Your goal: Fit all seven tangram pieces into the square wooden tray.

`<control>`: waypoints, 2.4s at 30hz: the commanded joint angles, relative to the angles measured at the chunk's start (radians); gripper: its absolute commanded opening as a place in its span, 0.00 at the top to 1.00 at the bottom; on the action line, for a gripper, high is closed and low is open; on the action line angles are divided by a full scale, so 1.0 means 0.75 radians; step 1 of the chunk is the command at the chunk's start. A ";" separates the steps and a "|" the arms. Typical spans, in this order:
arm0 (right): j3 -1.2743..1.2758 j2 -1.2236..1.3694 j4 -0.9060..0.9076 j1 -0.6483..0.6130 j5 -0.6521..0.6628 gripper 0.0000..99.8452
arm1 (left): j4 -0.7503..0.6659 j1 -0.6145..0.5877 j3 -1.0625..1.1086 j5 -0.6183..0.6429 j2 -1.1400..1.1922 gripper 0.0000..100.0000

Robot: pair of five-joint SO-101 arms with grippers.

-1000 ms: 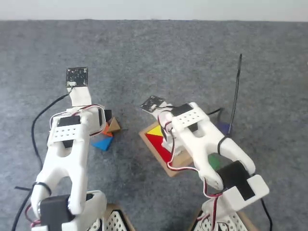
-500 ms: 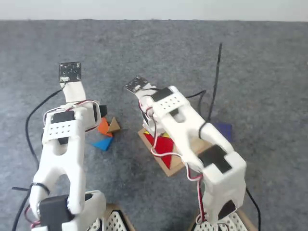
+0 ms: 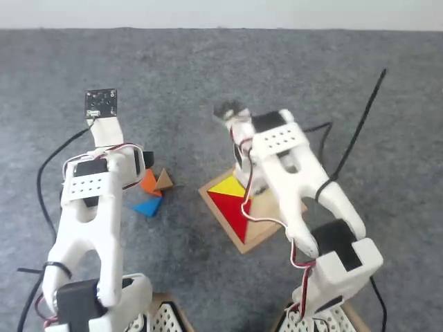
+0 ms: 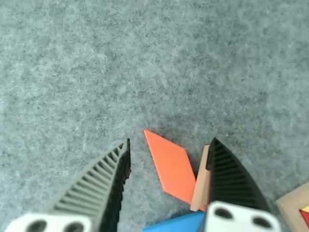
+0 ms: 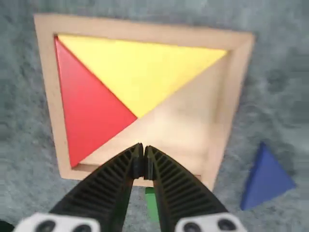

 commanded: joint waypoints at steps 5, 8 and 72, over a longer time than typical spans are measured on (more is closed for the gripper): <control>0.311 -0.087 -0.287 -0.066 0.035 0.97 | 0.012 -0.006 -0.052 -0.012 -0.008 0.75; 0.342 -0.085 -0.353 -0.107 0.002 0.97 | 0.012 -0.006 -0.052 -0.012 -0.008 0.75; 1.060 -0.868 -0.799 0.377 0.133 0.97 | 0.528 0.053 -0.578 0.106 0.634 0.70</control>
